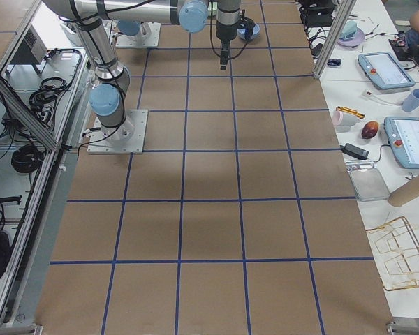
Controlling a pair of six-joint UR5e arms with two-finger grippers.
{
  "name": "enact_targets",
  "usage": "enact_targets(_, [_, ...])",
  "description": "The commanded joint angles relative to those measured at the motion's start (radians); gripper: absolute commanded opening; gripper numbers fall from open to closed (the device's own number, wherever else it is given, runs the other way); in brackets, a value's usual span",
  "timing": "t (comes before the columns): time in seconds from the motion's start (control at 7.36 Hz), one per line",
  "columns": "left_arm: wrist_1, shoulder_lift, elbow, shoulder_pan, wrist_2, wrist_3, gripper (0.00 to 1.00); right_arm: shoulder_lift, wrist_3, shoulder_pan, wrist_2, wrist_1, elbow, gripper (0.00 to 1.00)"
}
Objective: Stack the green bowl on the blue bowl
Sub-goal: 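Move the left gripper from above the blue bowl toward the green bowl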
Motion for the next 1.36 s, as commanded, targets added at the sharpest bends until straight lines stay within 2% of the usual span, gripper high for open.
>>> enact_targets(0.0, [0.0,-0.001,-0.001,-0.001,0.001,0.0,1.0,0.0,0.0,0.0,0.0,0.0,0.0,1.0])
enact_targets(0.95, [-0.006,-0.001,0.005,-0.002,0.019,0.023,1.0,0.0,0.0,0.0,0.0,0.0,0.0,1.0])
enact_targets(1.22, [-0.006,-0.001,-0.004,0.03,0.011,0.028,1.0,0.0,0.0,0.0,0.0,0.0,0.0,1.0])
